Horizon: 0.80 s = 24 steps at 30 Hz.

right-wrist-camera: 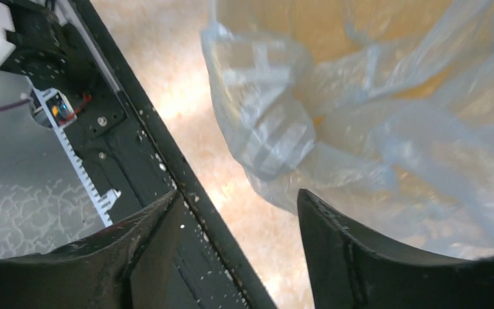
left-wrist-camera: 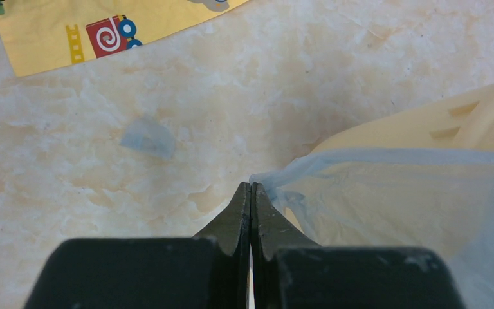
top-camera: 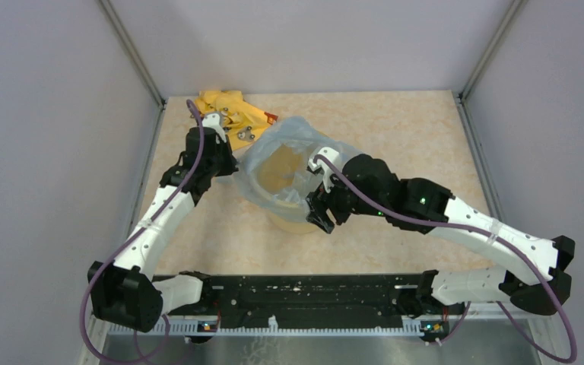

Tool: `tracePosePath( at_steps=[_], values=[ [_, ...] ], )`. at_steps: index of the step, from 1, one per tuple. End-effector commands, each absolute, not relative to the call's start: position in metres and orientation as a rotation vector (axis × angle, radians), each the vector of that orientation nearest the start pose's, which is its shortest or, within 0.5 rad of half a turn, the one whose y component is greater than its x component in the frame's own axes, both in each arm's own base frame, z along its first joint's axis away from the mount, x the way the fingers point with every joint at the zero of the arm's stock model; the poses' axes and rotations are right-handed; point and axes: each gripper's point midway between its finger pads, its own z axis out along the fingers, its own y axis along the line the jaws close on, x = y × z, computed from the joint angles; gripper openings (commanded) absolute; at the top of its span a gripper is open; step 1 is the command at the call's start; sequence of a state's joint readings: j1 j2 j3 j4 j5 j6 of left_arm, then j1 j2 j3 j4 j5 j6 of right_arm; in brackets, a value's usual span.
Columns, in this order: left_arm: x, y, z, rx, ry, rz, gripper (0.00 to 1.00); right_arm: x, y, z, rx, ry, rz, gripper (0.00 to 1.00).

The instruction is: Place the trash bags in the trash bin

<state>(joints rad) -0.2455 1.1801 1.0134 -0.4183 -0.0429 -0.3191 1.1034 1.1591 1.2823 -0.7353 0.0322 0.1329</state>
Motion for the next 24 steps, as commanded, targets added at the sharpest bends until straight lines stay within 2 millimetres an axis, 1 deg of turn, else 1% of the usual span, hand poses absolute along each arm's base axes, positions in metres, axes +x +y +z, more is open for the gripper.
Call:
tracePosePath(
  at_steps=[1, 4, 5, 6, 8, 10, 12, 14, 16, 17, 20, 24],
  values=[
    [0.359, -0.098, 0.216, -0.091, 2.111, -0.311, 0.0, 0.157, 0.307, 0.315, -1.037, 1.883, 0.671, 0.7],
    [0.363, -0.1, 0.212, -0.095, 2.12, -0.318, 0.0, 0.188, 0.304, 0.339, -0.95, 1.834, 0.518, 0.74],
    [0.363, -0.101, 0.211, -0.097, 2.124, -0.319, 0.0, 0.197, 0.304, 0.354, -0.92, 1.804, 0.481, 0.75],
    [0.364, -0.101, 0.21, -0.096, 2.126, -0.321, 0.0, 0.206, 0.305, 0.363, -0.888, 1.791, 0.449, 0.75],
    [0.364, -0.102, 0.208, -0.096, 2.133, -0.322, 0.0, 0.219, 0.309, 0.381, -0.886, 1.741, 0.393, 0.75],
    [0.365, -0.101, 0.207, -0.098, 2.135, -0.317, 0.0, 0.231, 0.314, 0.394, -0.876, 1.712, 0.367, 0.75],
    [0.365, -0.101, 0.207, -0.096, 2.134, -0.318, 0.0, 0.243, 0.318, 0.4, -0.874, 1.695, 0.355, 0.75],
    [0.365, -0.101, 0.208, -0.093, 2.132, -0.316, 0.0, 0.259, 0.319, 0.403, -0.869, 1.698, 0.361, 0.75],
    [0.365, -0.101, 0.208, -0.091, 2.131, -0.316, 0.0, 0.279, 0.315, 0.403, -0.851, 1.711, 0.358, 0.75],
    [0.365, -0.101, 0.208, -0.091, 2.131, -0.317, 0.0, 0.286, 0.315, 0.402, -0.856, 1.714, 0.361, 0.74],
    [0.365, -0.102, 0.209, -0.088, 2.128, -0.322, 0.0, 0.3, 0.321, 0.398, -0.892, 1.719, 0.394, 0.74],
    [0.366, -0.103, 0.208, -0.088, 2.13, -0.324, 0.0, 0.317, 0.329, 0.382, -0.927, 1.765, 0.41, 0.68]
  ],
)
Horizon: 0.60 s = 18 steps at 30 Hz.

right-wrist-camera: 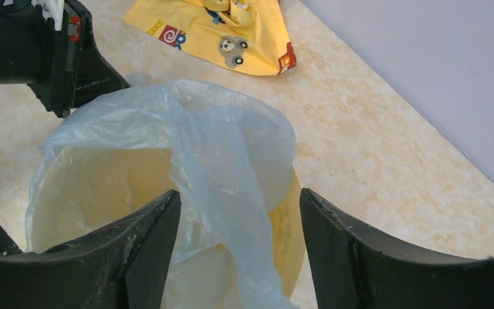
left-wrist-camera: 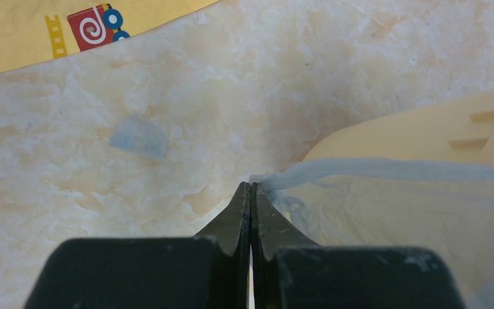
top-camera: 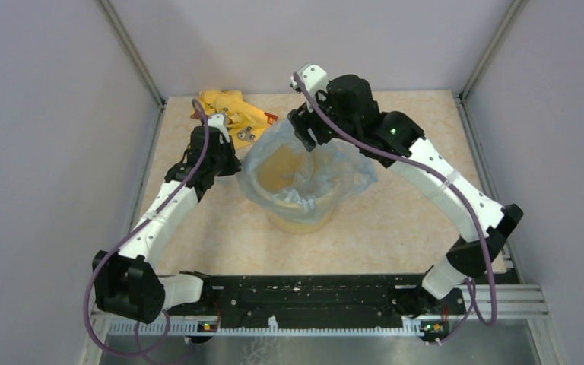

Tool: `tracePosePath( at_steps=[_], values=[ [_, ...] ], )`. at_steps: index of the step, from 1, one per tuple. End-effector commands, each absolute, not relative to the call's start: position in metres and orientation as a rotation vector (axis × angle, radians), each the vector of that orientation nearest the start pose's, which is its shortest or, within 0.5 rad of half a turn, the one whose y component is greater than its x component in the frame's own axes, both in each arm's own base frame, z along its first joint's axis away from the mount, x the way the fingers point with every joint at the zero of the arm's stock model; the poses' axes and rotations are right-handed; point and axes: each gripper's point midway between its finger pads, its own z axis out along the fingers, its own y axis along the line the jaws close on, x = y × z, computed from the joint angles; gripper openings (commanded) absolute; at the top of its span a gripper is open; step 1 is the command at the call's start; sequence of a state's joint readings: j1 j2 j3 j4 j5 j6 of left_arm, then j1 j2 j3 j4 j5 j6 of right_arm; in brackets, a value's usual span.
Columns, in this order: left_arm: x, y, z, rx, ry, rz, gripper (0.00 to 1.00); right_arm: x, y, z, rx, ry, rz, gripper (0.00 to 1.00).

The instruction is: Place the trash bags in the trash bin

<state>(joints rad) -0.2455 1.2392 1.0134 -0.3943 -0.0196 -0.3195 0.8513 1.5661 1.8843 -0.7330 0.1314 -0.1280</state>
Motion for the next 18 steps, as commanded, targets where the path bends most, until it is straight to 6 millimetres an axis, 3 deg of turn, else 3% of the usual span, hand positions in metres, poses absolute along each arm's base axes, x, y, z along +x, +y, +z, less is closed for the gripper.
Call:
tracePosePath(
  at_steps=[1, 6, 13, 17, 18],
  values=[
    [0.365, -0.103, 0.208, -0.088, 2.13, -0.325, 0.0, 0.319, 0.329, 0.378, -0.933, 1.778, 0.41, 0.66],
    [0.366, -0.103, 0.208, -0.086, 2.131, -0.326, 0.0, 0.327, 0.332, 0.366, -0.932, 1.808, 0.439, 0.59],
    [0.369, -0.107, 0.21, -0.082, 2.123, -0.351, 0.0, 0.354, 0.324, 0.367, -0.814, 1.838, 0.441, 0.17],
    [0.371, -0.113, 0.211, -0.087, 2.1, -0.393, 0.0, 0.375, 0.324, 0.366, -0.741, 1.856, 0.418, 0.0],
    [0.372, -0.113, 0.21, -0.089, 2.093, -0.396, 0.0, 0.383, 0.325, 0.362, -0.715, 1.867, 0.399, 0.0]
  ],
)
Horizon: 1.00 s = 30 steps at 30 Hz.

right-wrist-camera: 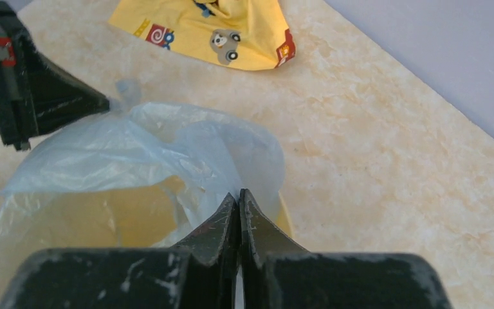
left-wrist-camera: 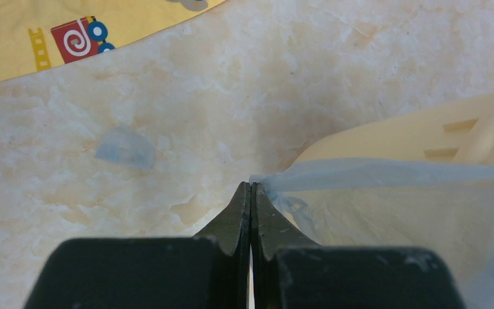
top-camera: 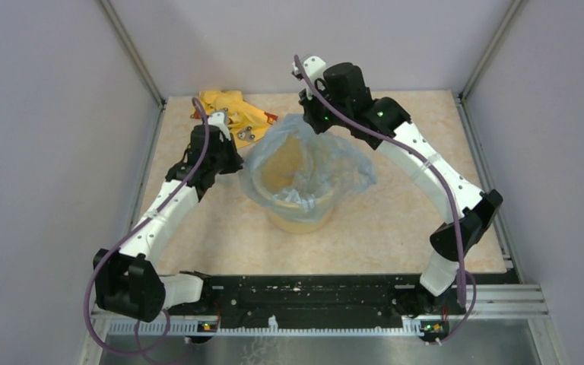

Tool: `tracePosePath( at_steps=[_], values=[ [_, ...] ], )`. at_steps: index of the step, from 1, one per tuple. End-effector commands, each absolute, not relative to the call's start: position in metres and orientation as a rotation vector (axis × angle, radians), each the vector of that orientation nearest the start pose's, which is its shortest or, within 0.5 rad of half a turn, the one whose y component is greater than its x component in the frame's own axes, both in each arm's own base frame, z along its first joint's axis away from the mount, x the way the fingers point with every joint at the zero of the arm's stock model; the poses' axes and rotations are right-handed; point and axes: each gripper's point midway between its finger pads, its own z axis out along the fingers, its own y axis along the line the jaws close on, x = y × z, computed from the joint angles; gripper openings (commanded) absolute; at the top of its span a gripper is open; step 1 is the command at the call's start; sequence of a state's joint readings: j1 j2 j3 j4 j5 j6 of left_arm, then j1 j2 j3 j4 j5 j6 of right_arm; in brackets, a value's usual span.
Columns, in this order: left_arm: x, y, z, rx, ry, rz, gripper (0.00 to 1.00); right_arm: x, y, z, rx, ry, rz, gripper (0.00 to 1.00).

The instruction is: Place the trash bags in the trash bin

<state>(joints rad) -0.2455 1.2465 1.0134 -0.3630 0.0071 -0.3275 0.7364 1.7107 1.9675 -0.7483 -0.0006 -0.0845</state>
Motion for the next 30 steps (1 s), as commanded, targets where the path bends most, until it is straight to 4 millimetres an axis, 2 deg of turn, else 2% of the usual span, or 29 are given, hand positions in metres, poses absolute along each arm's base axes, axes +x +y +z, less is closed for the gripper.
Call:
tracePosePath(
  at_steps=[1, 8, 14, 19, 22, 26, 30],
  values=[
    [0.374, -0.113, 0.21, -0.097, 2.087, -0.399, 0.0, 0.39, 0.324, 0.362, -0.687, 1.869, 0.385, 0.0],
    [0.378, -0.113, 0.197, -0.154, 2.107, -0.397, 0.0, 0.434, 0.324, 0.342, -0.585, 1.904, 0.39, 0.0],
    [0.378, -0.106, 0.163, -0.228, 2.196, -0.343, 0.0, 0.454, 0.324, 0.314, -0.541, 1.993, 0.452, 0.0],
    [0.373, -0.109, 0.141, -0.245, 2.255, -0.357, 0.0, 0.453, 0.331, 0.288, -0.555, 2.054, 0.511, 0.0],
    [0.368, -0.111, 0.134, -0.255, 2.272, -0.371, 0.0, 0.452, 0.328, 0.274, -0.543, 2.085, 0.53, 0.0],
    [0.359, -0.113, 0.125, -0.267, 2.293, -0.379, 0.0, 0.454, 0.316, 0.266, -0.49, 2.112, 0.538, 0.0],
    [0.349, -0.119, 0.113, -0.265, 2.331, -0.408, 0.0, 0.455, 0.307, 0.266, -0.455, 2.13, 0.557, 0.0]
  ],
)
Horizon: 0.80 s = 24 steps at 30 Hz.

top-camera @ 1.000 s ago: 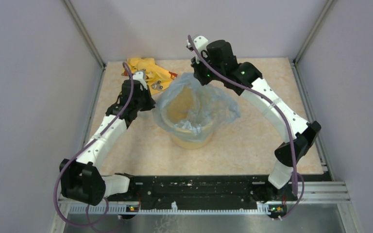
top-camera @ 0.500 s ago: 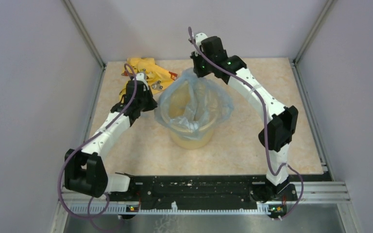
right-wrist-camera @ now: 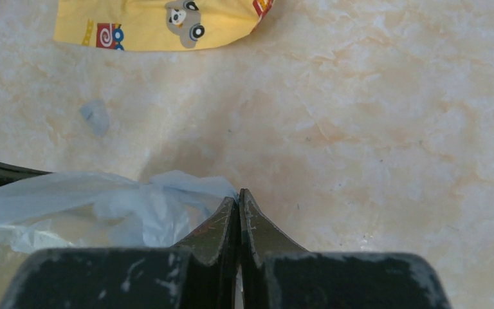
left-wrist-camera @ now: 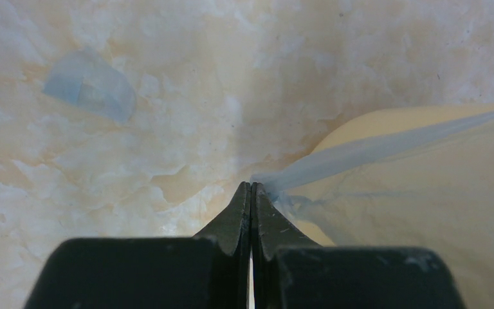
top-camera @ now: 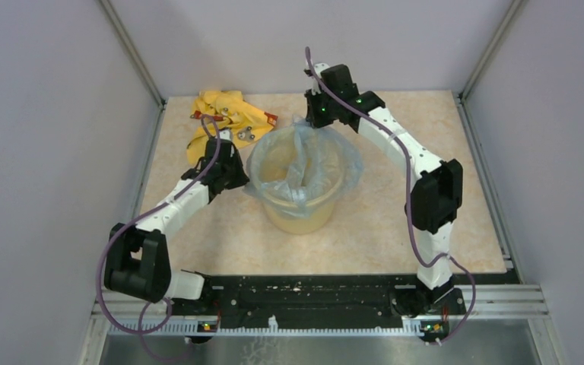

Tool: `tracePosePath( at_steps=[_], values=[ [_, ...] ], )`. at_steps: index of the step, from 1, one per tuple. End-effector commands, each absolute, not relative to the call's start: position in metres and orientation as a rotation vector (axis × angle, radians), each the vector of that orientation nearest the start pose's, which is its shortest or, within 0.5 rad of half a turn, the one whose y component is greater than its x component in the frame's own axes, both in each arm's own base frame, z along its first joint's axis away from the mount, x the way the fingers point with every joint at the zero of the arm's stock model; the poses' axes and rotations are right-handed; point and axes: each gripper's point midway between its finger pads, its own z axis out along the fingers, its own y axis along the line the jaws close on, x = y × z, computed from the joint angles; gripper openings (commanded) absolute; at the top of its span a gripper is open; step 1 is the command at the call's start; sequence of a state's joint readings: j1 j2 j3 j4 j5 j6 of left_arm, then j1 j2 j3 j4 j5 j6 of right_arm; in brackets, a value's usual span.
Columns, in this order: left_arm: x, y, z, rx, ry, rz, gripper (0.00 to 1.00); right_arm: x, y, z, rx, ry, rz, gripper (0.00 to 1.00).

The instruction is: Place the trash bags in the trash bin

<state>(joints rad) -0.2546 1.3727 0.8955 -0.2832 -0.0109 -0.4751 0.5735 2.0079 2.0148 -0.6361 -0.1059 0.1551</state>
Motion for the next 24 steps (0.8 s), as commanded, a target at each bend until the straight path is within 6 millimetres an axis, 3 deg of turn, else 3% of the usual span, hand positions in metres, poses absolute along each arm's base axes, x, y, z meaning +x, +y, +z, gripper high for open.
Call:
tracePosePath(
  at_steps=[1, 7, 14, 18, 24],
  values=[
    [0.348, -0.121, 0.112, -0.263, 2.334, -0.415, 0.0, 0.454, 0.306, 0.269, -0.452, 2.126, 0.556, 0.0],
    [0.346, -0.124, 0.113, -0.254, 2.333, -0.429, 0.0, 0.449, 0.298, 0.296, -0.421, 2.095, 0.544, 0.09],
    [0.345, -0.126, 0.114, -0.228, 2.332, -0.435, 0.0, 0.438, 0.278, 0.341, -0.348, 2.056, 0.498, 0.54],
    [0.345, -0.128, 0.115, -0.216, 2.327, -0.446, 0.0, 0.425, 0.265, 0.364, -0.321, 2.023, 0.488, 0.7],
    [0.346, -0.131, 0.116, -0.206, 2.323, -0.464, 0.0, 0.397, 0.244, 0.375, -0.286, 1.998, 0.48, 0.74]
  ],
)
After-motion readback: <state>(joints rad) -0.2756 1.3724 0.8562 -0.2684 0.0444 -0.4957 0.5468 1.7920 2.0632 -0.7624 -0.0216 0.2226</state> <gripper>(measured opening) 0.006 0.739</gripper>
